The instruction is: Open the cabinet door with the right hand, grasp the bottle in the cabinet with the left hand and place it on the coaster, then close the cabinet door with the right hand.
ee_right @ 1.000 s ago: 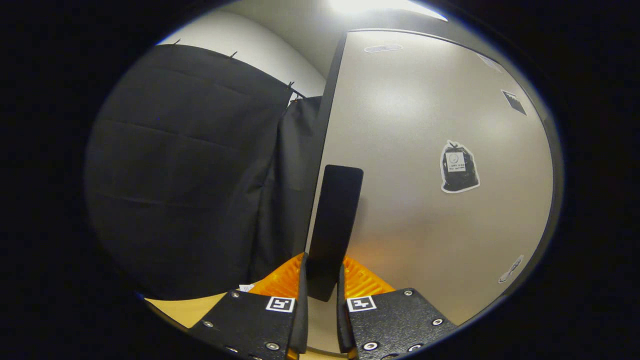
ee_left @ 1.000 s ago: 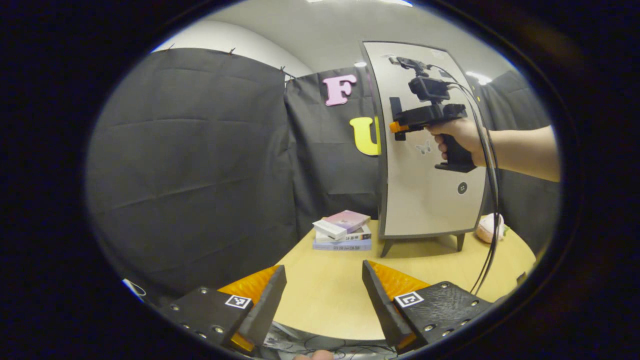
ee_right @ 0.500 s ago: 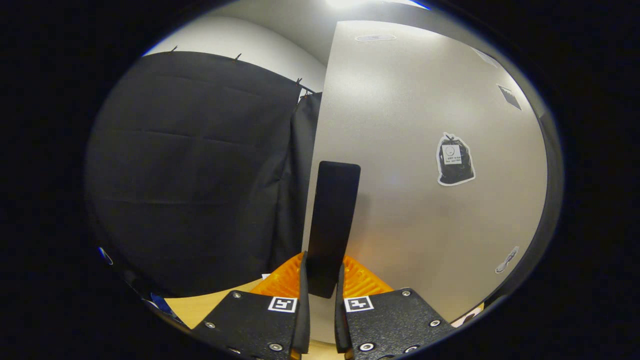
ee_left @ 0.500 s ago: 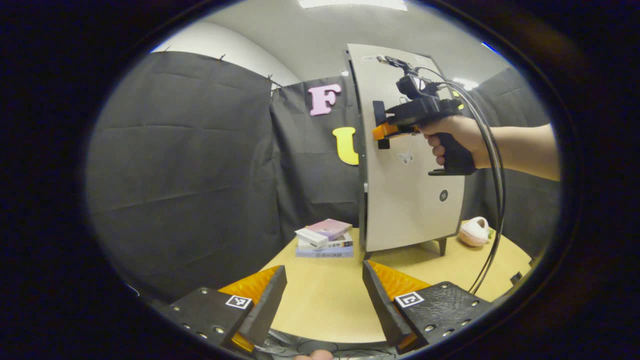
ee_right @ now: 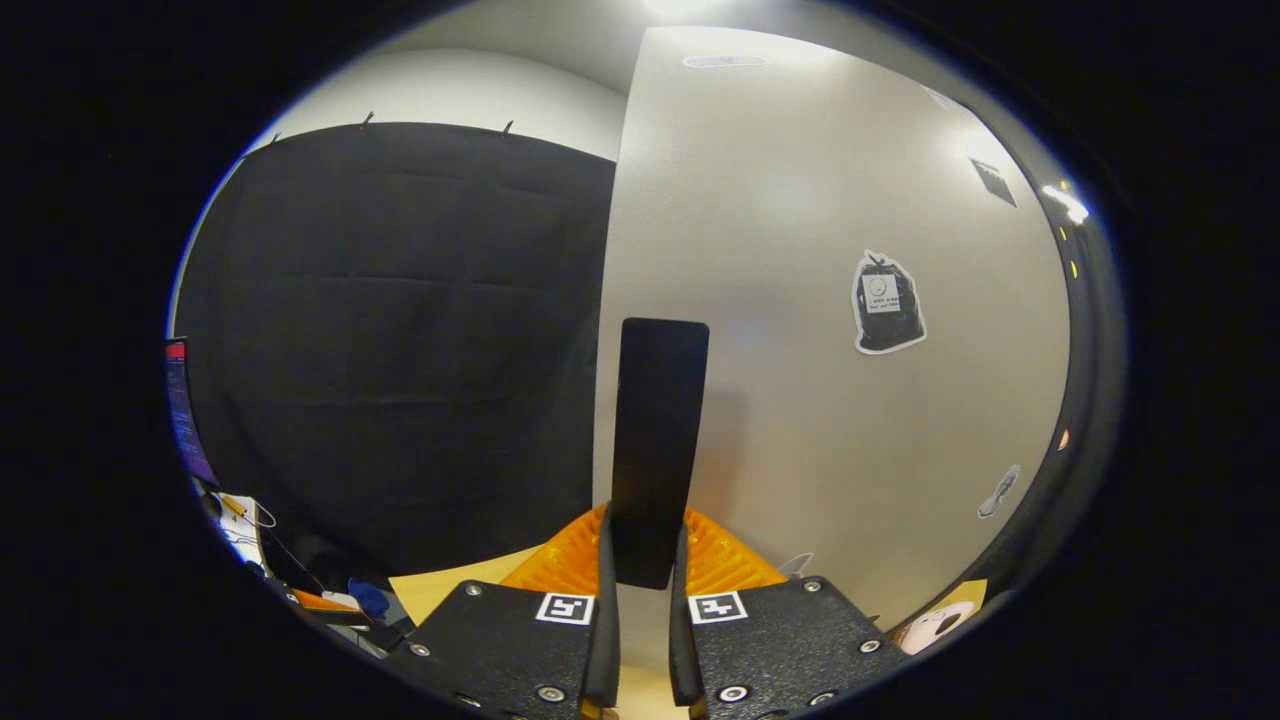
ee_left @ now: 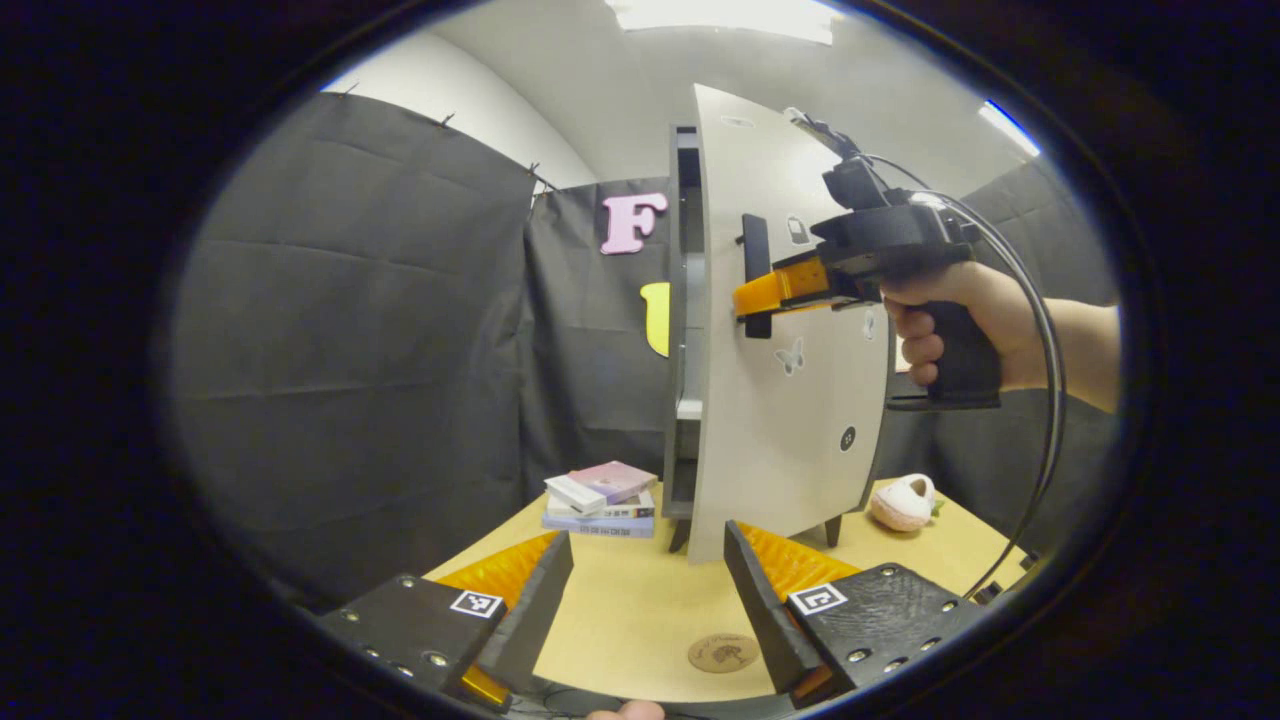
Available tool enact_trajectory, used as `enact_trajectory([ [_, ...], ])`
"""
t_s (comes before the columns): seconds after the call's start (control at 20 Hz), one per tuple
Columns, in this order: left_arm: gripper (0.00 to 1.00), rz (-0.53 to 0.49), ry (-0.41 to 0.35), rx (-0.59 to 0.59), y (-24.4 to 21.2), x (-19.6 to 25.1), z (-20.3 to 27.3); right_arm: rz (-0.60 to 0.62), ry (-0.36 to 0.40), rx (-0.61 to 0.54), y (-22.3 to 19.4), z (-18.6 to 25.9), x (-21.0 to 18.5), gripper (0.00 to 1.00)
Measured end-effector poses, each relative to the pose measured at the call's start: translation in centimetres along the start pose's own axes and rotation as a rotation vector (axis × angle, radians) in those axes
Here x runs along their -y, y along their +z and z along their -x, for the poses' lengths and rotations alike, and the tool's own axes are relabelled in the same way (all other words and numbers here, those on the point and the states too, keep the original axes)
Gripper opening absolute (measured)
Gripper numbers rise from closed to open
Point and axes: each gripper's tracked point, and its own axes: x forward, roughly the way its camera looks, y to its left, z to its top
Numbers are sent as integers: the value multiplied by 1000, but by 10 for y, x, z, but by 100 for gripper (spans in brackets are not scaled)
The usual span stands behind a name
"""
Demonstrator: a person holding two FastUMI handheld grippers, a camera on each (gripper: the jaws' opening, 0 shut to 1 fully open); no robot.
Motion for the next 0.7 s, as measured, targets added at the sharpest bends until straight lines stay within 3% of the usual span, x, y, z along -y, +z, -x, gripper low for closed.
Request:
enact_trajectory([
  [0.05,83,-21,3,-10,-1,7,6,-2,18,-6,-2,0,3,20],
  [0.1,92,-49,17,-14,2,10,12,-5,36,-9,-4,0,7,20],
  [0.2,88,-73,14,5,13,21,23,-18,65,-2,-7,4,12,20],
  [0.35,92,-97,22,-13,13,32,33,-31,97,7,-10,16,18,20],
  [0.4,83,-91,27,-19,13,37,32,-44,102,8,-11,18,21,20],
  [0.5,92,-61,31,-22,13,43,37,-59,99,5,-13,18,29,20],
  [0.55,83,-51,34,-30,13,45,40,-59,94,3,-14,18,32,19],
  [0.65,83,-51,40,-35,15,53,45,-71,77,0,-16,22,36,20],
  [0.7,92,-54,32,-27,20,58,45,-75,63,1,-16,24,39,20],
])
